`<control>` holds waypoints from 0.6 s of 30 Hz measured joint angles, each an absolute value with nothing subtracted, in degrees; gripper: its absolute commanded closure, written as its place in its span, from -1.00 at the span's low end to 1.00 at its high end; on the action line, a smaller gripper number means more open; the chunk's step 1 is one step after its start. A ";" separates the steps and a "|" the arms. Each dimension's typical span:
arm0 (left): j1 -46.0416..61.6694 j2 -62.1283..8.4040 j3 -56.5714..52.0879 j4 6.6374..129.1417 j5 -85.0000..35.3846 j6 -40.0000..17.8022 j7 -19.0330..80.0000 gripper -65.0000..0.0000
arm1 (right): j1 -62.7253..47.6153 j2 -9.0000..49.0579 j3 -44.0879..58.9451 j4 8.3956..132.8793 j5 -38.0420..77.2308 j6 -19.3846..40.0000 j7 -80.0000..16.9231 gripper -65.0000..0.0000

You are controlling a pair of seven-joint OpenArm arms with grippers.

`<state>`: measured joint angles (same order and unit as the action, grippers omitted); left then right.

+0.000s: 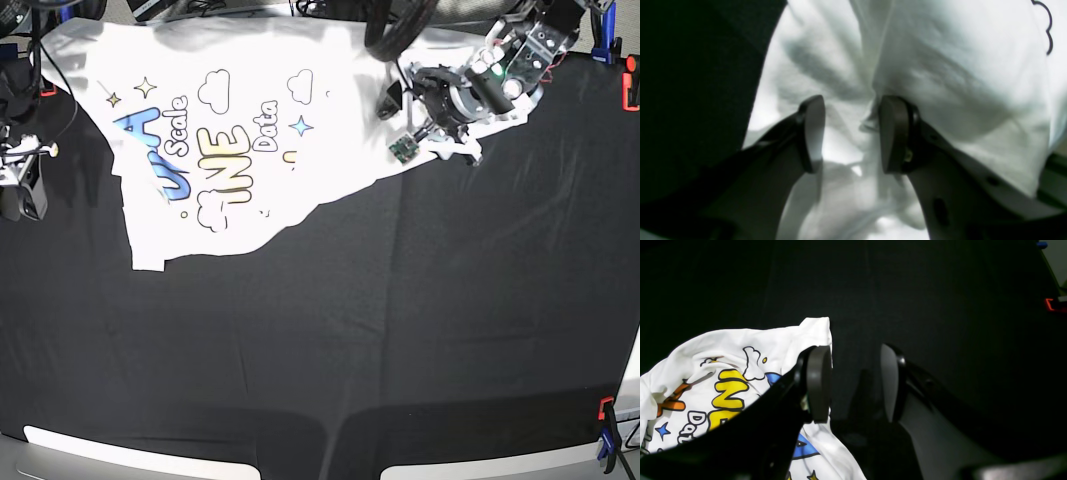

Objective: Layout the t-shirt on the table in an organized manner, then fold the t-shirt properly
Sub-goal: 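Fold the held hem corner toward the collar with the left gripper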

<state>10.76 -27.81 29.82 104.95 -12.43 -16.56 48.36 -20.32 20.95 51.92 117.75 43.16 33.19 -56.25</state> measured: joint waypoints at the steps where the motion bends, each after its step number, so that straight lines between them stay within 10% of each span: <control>1: 10.76 -27.81 29.82 104.97 -14.15 -16.49 48.80 0.22 | -20.32 20.95 51.92 117.75 43.16 33.19 -56.25 0.26; 18: 10.87 -28.10 29.89 104.95 -23.73 -18.44 51.55 0.22 | -20.32 20.95 51.92 117.75 43.16 33.19 -56.23 0.26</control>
<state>10.87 -28.10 29.89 104.95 -23.73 -18.44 51.55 -20.32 20.95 51.92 117.75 43.16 33.19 -56.23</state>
